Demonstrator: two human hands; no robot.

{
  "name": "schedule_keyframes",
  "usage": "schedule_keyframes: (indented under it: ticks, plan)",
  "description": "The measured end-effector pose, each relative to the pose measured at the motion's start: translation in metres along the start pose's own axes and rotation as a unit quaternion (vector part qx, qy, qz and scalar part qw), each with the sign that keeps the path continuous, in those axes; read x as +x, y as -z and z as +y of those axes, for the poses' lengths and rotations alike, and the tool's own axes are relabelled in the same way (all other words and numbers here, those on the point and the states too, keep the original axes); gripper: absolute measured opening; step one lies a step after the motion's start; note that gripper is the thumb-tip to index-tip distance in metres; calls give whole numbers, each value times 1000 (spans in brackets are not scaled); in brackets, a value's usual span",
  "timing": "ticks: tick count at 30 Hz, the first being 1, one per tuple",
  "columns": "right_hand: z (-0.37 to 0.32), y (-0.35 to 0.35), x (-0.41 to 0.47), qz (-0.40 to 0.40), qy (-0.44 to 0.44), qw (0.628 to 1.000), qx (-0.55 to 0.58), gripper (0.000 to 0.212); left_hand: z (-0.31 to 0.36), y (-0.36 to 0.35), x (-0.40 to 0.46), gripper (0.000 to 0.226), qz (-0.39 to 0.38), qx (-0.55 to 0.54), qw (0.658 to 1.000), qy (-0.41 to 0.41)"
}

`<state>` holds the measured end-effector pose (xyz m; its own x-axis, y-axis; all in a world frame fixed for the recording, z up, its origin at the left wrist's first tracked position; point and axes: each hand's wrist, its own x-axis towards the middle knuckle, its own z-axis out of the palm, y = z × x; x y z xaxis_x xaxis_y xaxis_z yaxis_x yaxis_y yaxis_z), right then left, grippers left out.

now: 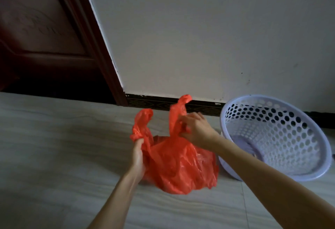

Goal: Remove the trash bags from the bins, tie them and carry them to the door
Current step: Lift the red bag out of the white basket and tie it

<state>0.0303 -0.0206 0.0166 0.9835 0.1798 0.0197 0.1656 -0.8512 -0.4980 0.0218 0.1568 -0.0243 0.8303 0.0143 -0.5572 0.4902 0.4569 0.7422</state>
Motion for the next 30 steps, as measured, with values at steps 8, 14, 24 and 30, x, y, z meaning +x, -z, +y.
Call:
schedule_keyframes:
  ticks: [8,14,24,30]
  plan:
    - [-6,-30,15,62,-276,903,322,86,-11,10,-4,9,14,211,971,-112]
    - [1,-37,3,52,-217,932,285,23,-4,4,-11,22,125,319,909,-236]
    - [-6,-29,-11,125,-281,870,385,39,-24,18,4,56,-26,201,978,-51]
    - [-6,-21,-46,-21,-86,925,369,65,-14,24,8,67,-63,519,810,-265]
